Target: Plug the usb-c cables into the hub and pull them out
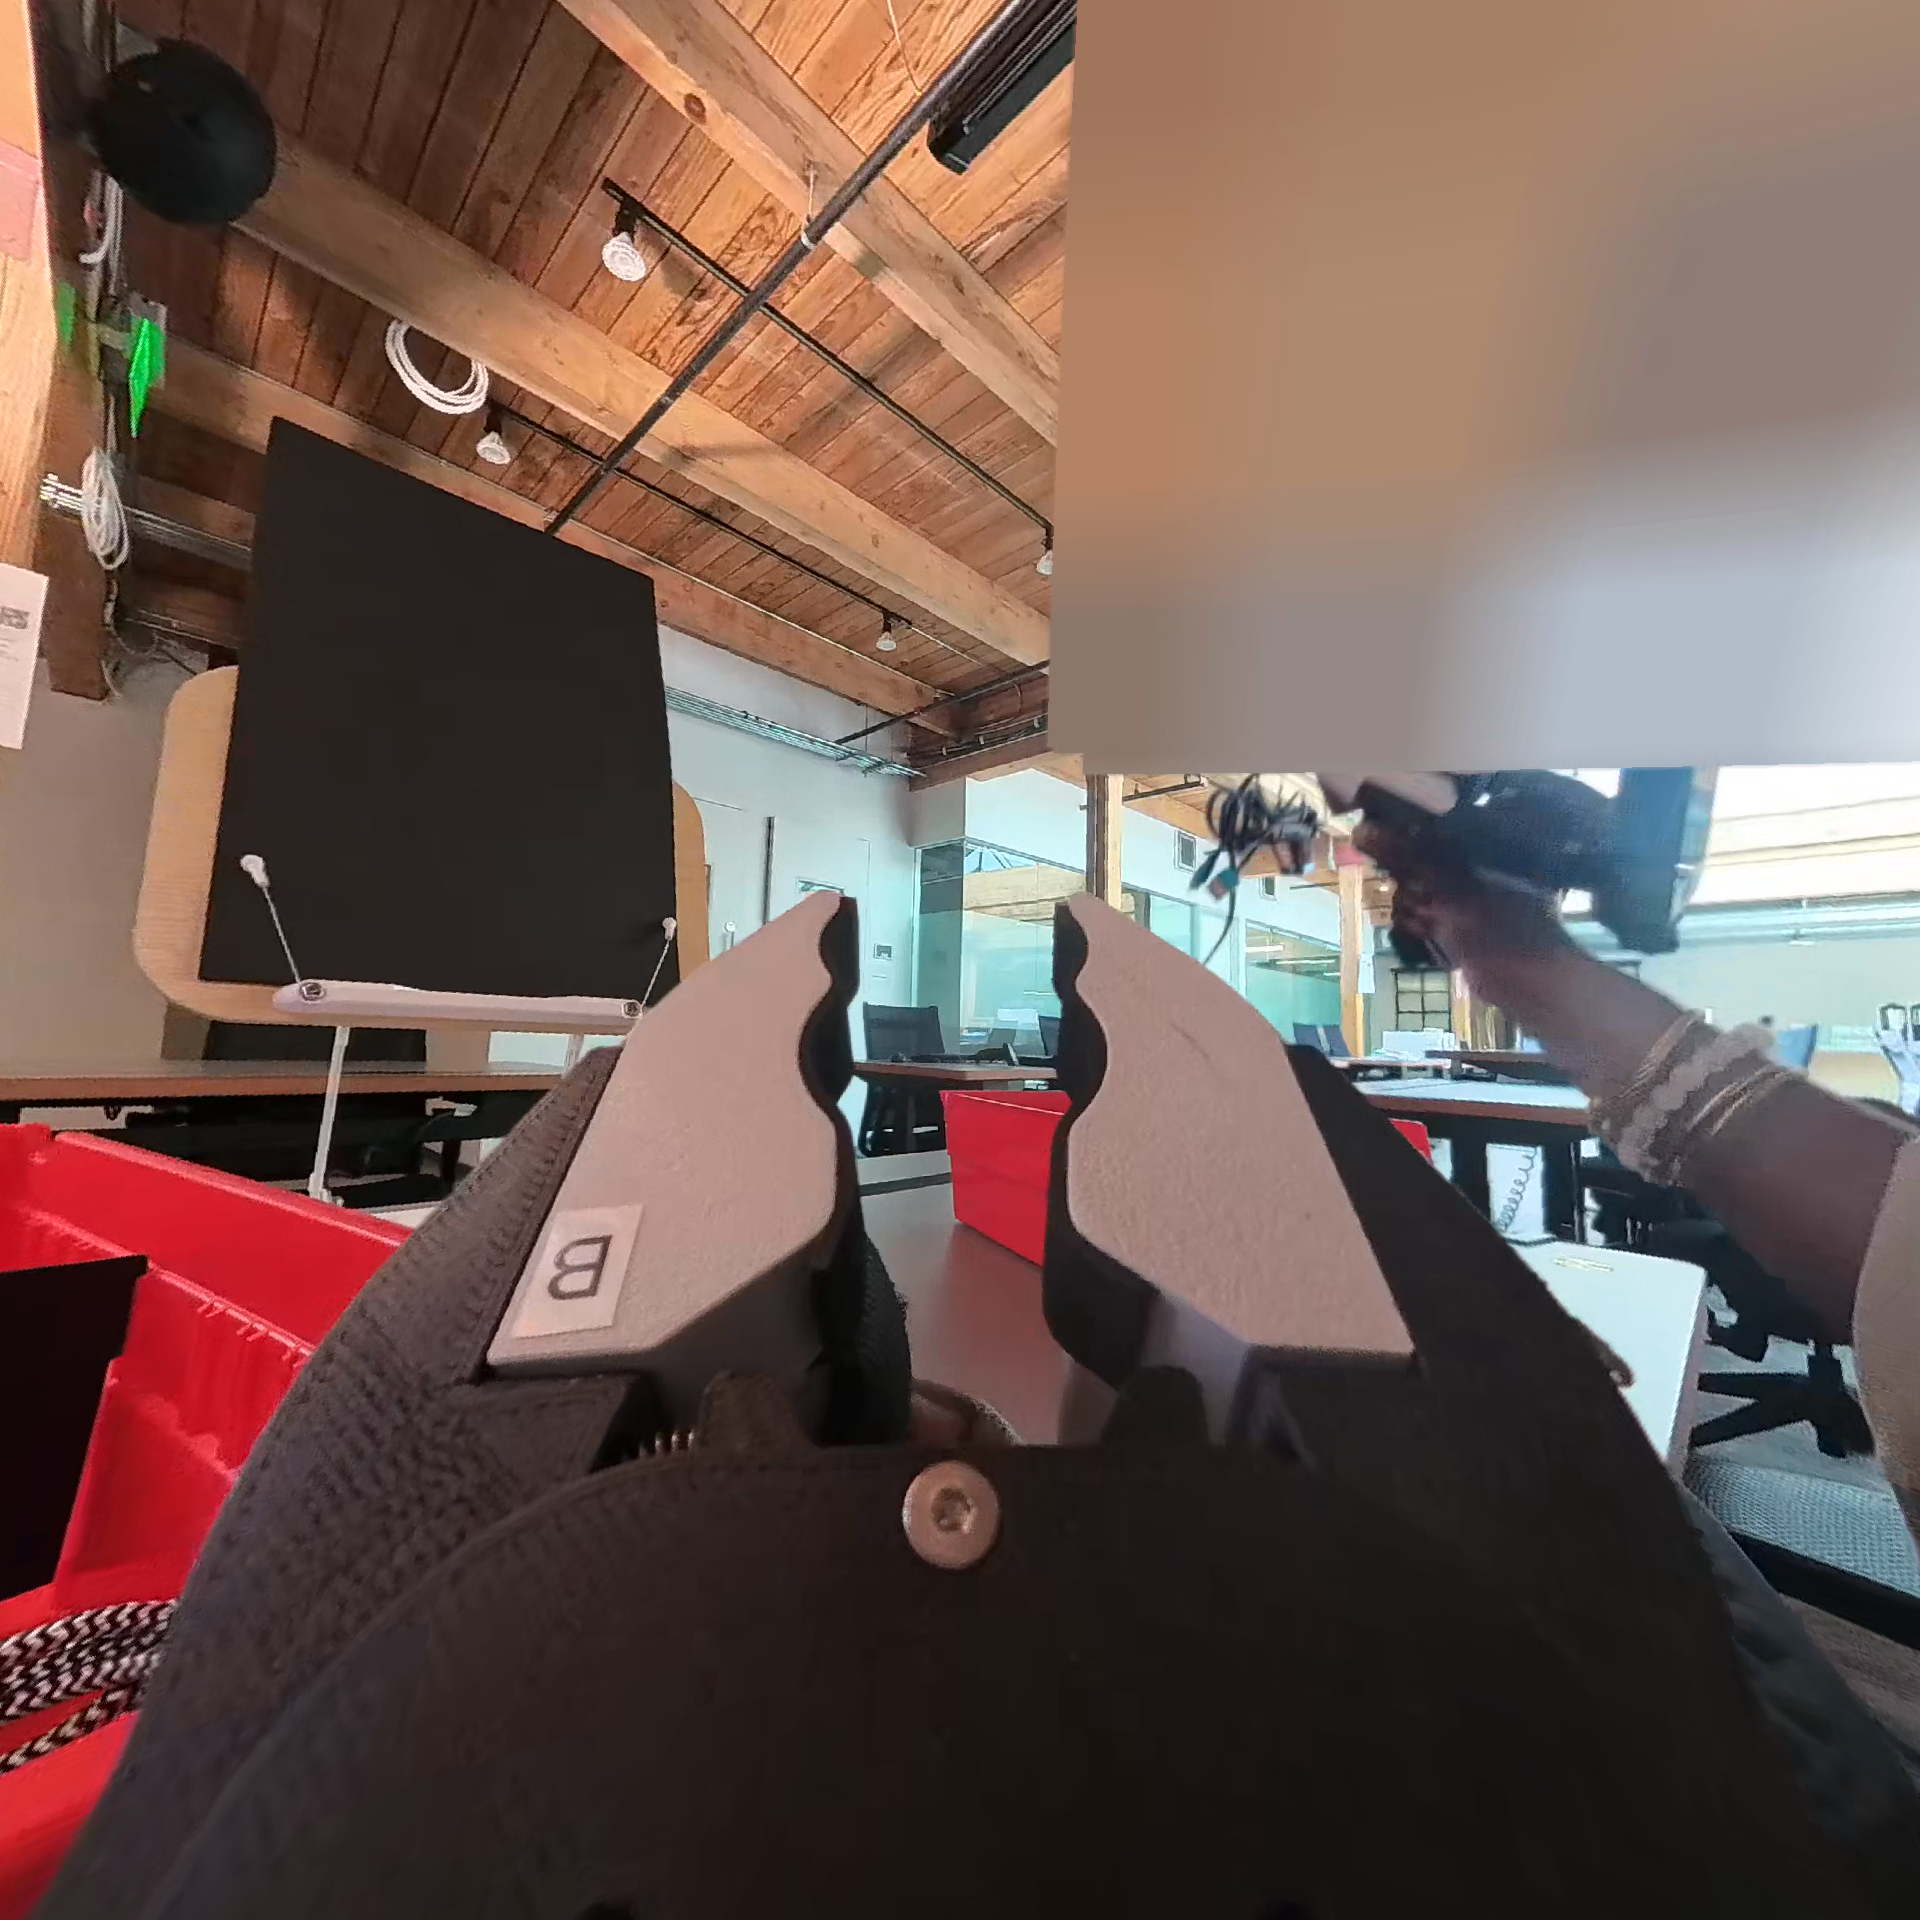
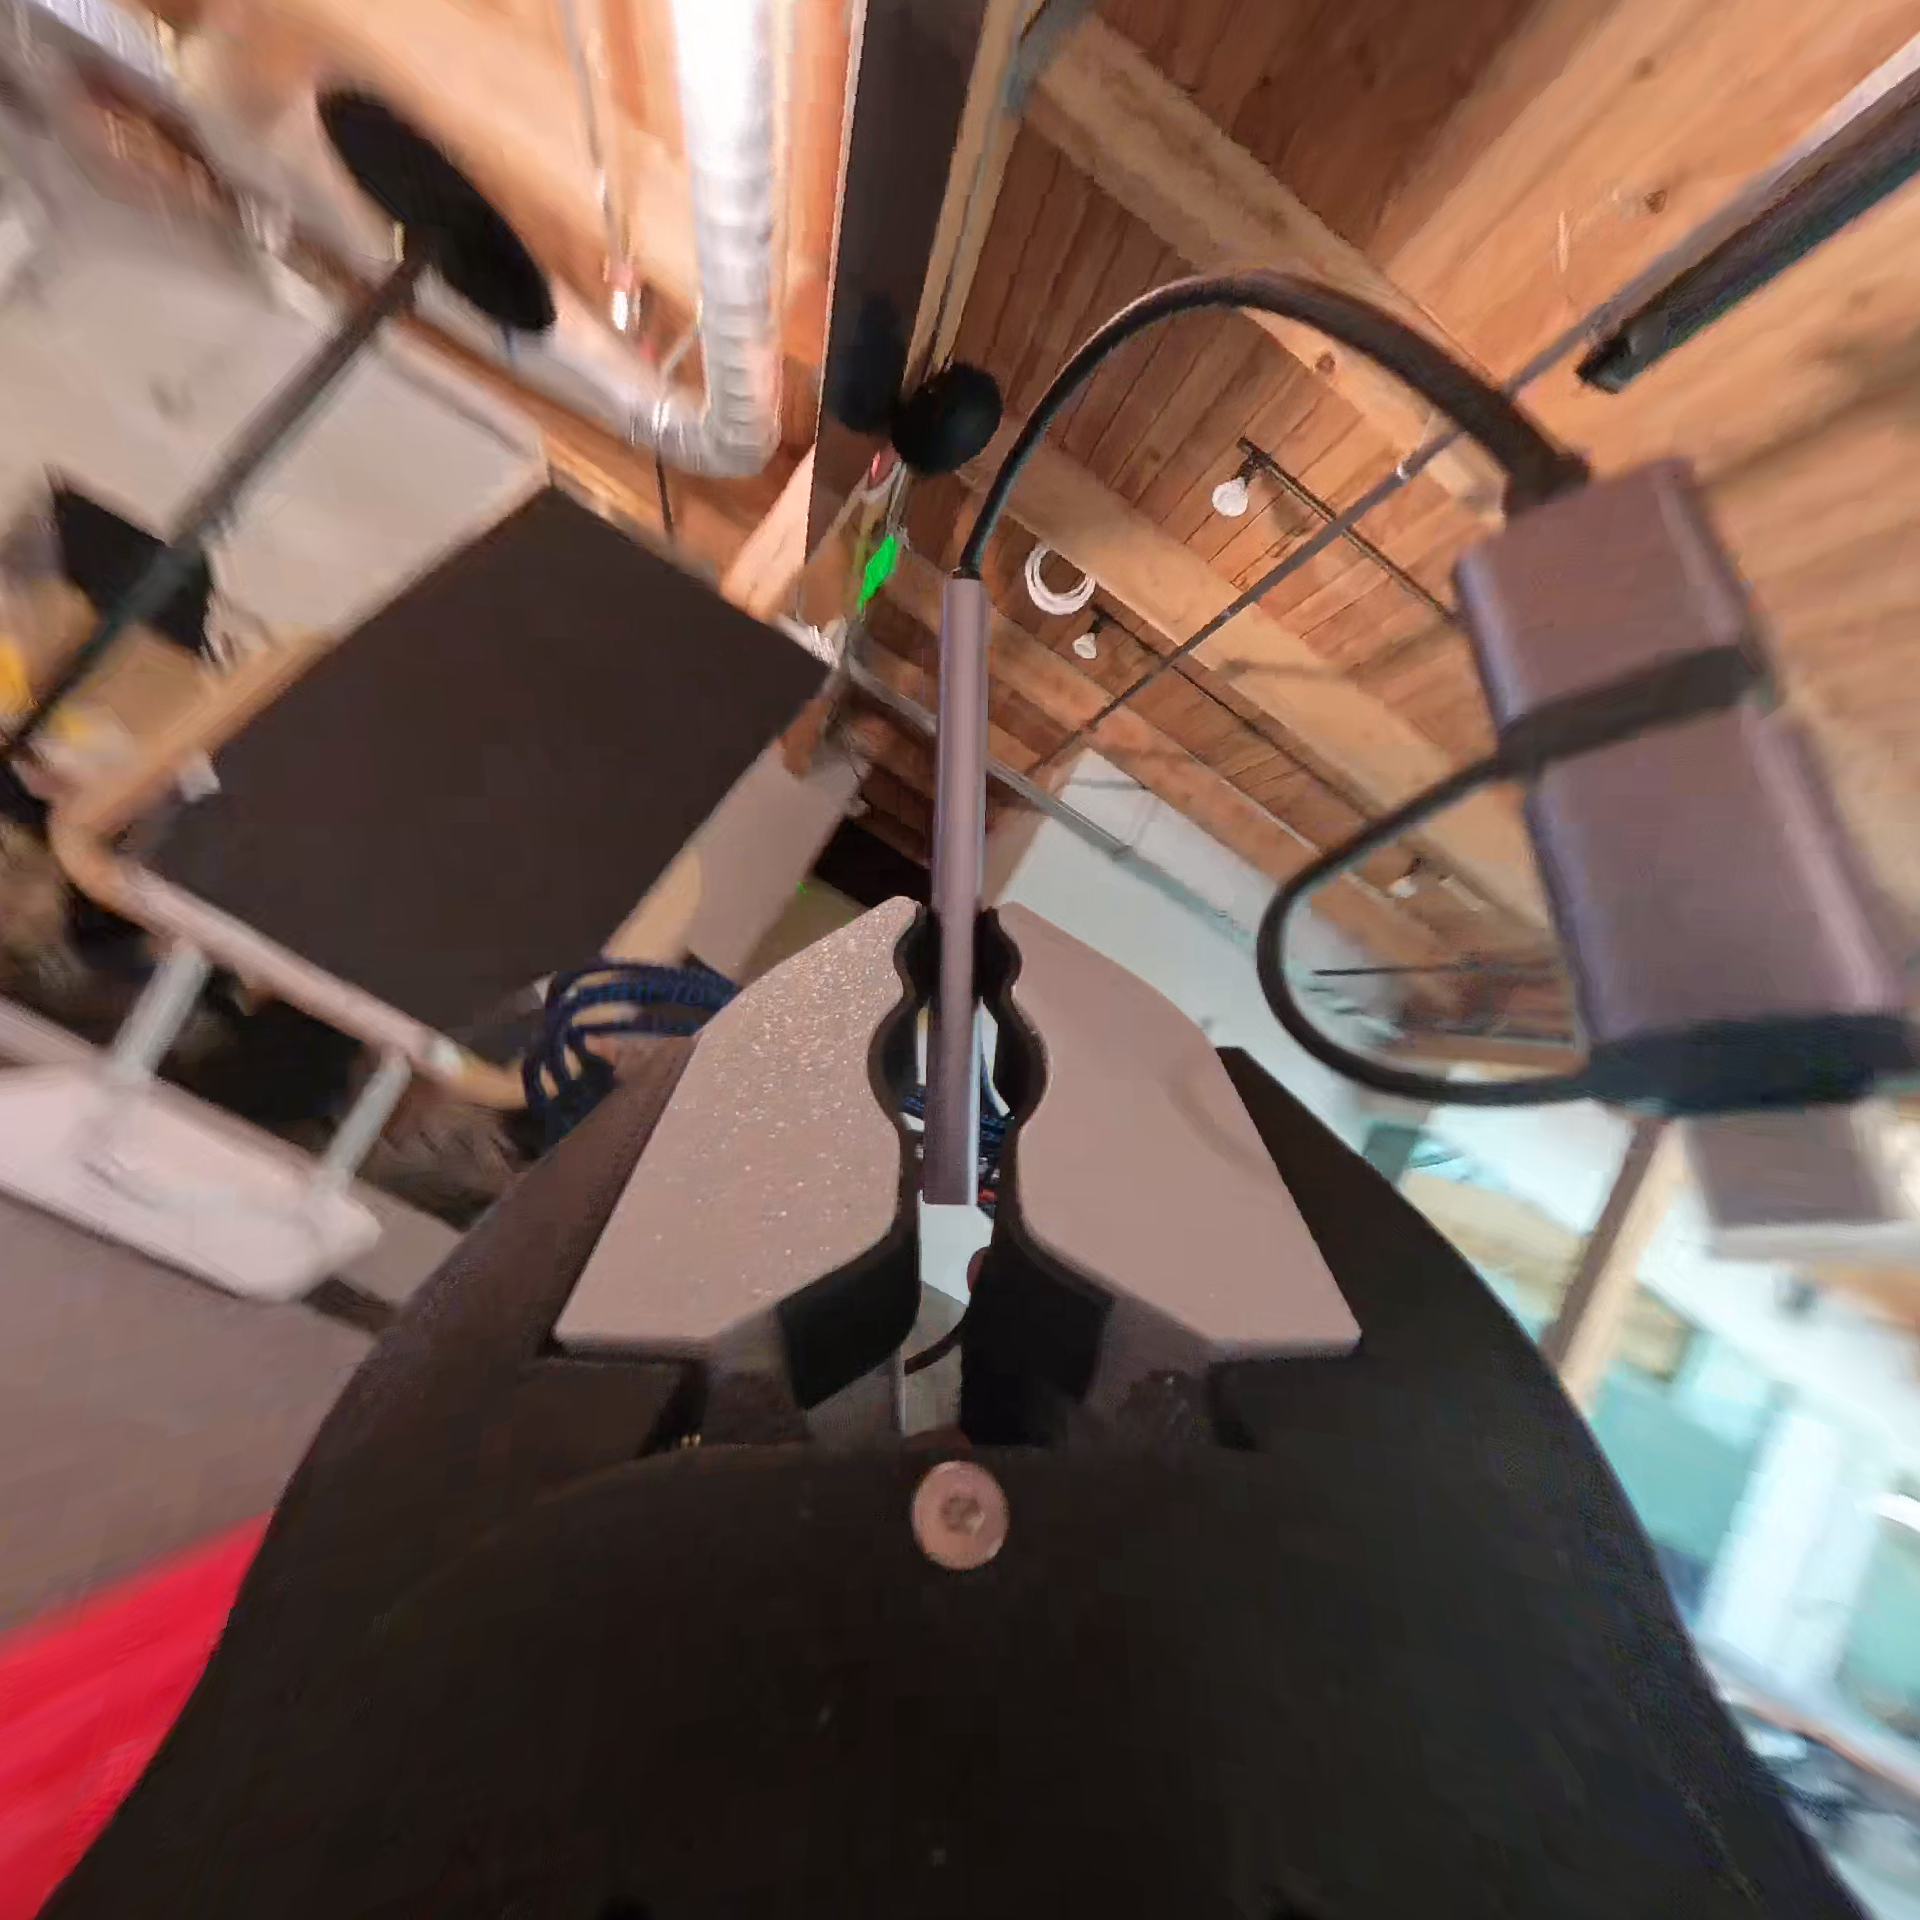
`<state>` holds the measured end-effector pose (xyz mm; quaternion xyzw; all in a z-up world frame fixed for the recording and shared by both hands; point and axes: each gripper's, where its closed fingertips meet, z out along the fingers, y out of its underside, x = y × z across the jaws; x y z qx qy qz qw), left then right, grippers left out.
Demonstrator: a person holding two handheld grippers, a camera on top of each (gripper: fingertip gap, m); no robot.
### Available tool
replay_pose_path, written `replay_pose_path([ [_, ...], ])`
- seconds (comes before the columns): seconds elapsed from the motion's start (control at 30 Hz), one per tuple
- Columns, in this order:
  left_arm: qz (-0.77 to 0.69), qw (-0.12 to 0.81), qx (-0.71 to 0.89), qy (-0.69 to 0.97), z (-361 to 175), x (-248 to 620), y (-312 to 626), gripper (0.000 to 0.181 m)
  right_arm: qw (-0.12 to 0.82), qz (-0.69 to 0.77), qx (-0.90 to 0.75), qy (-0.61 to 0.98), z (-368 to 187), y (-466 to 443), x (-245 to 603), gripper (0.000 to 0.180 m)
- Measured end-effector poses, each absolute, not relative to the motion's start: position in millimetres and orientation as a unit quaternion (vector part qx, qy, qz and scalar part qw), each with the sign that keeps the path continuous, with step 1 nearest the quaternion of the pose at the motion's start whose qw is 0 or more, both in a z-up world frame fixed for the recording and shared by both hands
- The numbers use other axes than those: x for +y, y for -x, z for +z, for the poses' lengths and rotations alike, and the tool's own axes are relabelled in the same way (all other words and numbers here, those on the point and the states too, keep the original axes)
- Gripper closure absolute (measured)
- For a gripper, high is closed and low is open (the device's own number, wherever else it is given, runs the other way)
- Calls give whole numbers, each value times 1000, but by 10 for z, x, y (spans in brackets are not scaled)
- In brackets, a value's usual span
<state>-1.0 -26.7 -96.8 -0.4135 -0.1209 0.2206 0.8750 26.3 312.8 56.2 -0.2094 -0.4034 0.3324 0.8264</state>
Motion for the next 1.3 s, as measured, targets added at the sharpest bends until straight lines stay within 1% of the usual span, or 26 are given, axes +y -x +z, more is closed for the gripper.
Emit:
replay_pose_path([
  [0.07, 217, 877, -125, 411, -968, -278, 23, 146, 819, 283, -452, 212, 287, -43, 3195, 172],
  [0.17, 217, 876, -124, 411, -968, -276, 23, 146, 764, 297, -503, 274, -120, 238, 3330, 172],
  [0.23, 218, 876, -122, 413, -970, -270, 18, 146, 708, 299, -535, 352, -438, 401, 3479, 171],
  [0.33, 218, 876, -122, 413, -970, -268, 18, 147, 596, 288, -587, 466, -985, 576, 3624, 172],
  [0.47, 215, 877, -124, 411, -969, -277, 22, 147, 461, 308, -592, 586, -1569, 649, 3732, 171],
  [0.6, 216, 875, -115, 419, -978, -245, 2, 147, 380, 356, -570, 636, -1828, 681, 3696, 171],
  [0.73, 223, 869, -96, 432, -991, -186, -46, 147, 341, 319, -589, 660, -2067, 706, 3684, 170],
  [0.8, 226, 866, -88, 437, -996, -164, -67, 147, 352, 301, -600, 653, -2076, 717, 3672, 170],
  [0.9, 227, 866, -85, 438, -998, -156, -78, 146, 383, 332, -595, 624, -1876, 733, 3567, 151],
  [0.93, 225, 866, -85, 438, -997, -158, -76, 146, 397, 346, -585, 617, -1779, 724, 3539, 142],
  [1.0, 223, 868, -87, 435, -993, -167, -75, 146, 432, 386, -557, 595, -1524, 674, 3439, 113],
  [1.07, 223, 868, -84, 436, -994, -163, -84, 146, 472, 458, -516, 549, -1184, 567, 3185, 95],
  [1.1, 225, 867, -81, 438, -996, -154, -93, 146, 484, 508, -489, 518, -1009, 486, 2993, 90],
  [1.17, 231, 863, -74, 443, -1004, -129, -113, 146, 475, 603, -446, 460, -779, 288, 2535, 88],
  [1.23, 236, 861, -68, 446, -1009, -114, -134, 146, 438, 661, -439, 424, -765, 136, 2065, 83],
  [1.3, 240, 860, -65, 446, -1008, -112, -146, 147, 413, 676, -458, 403, -916, 68, 1677, 77],
])
